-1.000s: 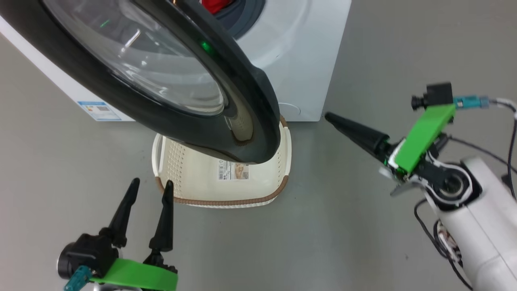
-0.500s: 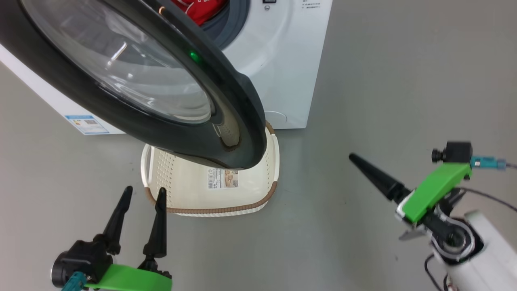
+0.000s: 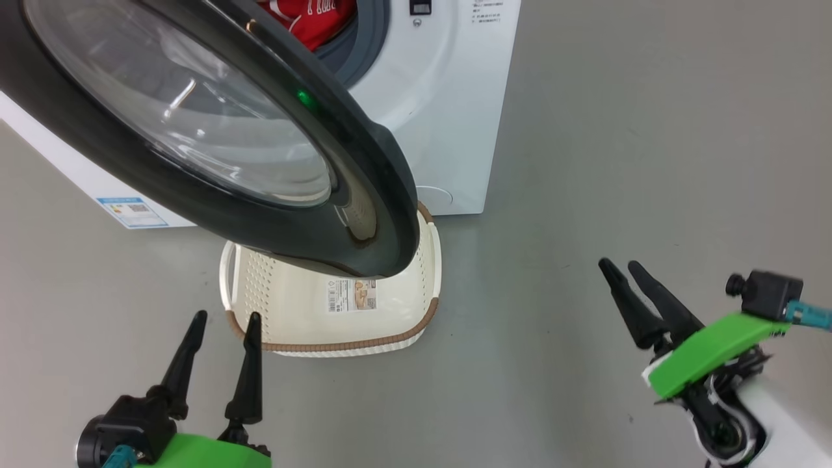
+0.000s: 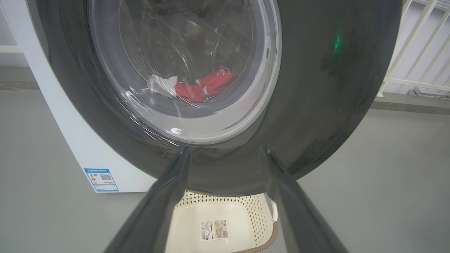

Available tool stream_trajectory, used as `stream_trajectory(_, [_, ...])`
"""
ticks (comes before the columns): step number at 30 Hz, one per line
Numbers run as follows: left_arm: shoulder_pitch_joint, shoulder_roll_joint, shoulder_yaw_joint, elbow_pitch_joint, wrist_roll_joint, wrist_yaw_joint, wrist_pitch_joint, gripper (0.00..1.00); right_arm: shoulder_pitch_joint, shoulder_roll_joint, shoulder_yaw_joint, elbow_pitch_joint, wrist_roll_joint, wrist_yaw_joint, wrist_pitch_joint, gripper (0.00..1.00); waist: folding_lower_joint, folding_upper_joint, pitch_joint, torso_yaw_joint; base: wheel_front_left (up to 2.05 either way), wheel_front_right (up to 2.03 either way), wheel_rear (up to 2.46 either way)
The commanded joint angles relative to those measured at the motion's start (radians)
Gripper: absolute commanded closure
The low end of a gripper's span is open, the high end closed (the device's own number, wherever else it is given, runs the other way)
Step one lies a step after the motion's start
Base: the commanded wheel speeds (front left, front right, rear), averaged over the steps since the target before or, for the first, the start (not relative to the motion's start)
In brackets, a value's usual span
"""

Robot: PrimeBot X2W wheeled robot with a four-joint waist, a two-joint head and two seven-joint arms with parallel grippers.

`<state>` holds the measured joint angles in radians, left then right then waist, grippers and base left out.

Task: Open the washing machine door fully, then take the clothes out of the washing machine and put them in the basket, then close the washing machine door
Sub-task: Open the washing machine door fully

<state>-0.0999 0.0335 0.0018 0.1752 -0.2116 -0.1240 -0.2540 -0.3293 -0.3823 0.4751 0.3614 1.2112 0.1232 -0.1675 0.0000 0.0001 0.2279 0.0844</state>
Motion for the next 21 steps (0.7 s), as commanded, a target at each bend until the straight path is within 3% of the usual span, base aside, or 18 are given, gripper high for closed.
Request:
stream_trajectory(1, [0.006, 0.017, 0.036, -0.017, 0.006, -0.006, -0.008, 0.00, 0.019, -0.022, 0.031, 0.004, -0.042, 0.008, -0.042, 0.00, 0.0000, -0.0001, -0.004, 0.000, 0.00, 0.00, 0.00])
stream_trajectory(7, [0.011, 0.017, 0.037, -0.011, 0.008, -0.006, -0.008, 0.00, 0.017, -0.011, 0.020, 0.063, -0.162, 0.008, -0.093, 0.00, 0.0000, -0.0001, -0.015, 0.000, 0.00, 0.00, 0.00])
stream_trajectory(15, [0.018, 0.017, 0.042, -0.008, 0.007, -0.006, -0.008, 0.00, 0.132, 0.109, -0.240, -0.039, -0.483, 0.008, -0.094, 0.00, 0.0000, -0.0001, -0.028, 0.004, 0.00, 0.00, 0.00])
stream_trajectory(21, [0.017, 0.017, 0.039, -0.009, 0.008, -0.006, -0.008, 0.00, 0.222, 0.209, -0.388, -0.138, -0.645, 0.008, -0.094, 0.00, 0.0000, -0.0001, -0.035, 0.008, 0.00, 0.00, 0.00])
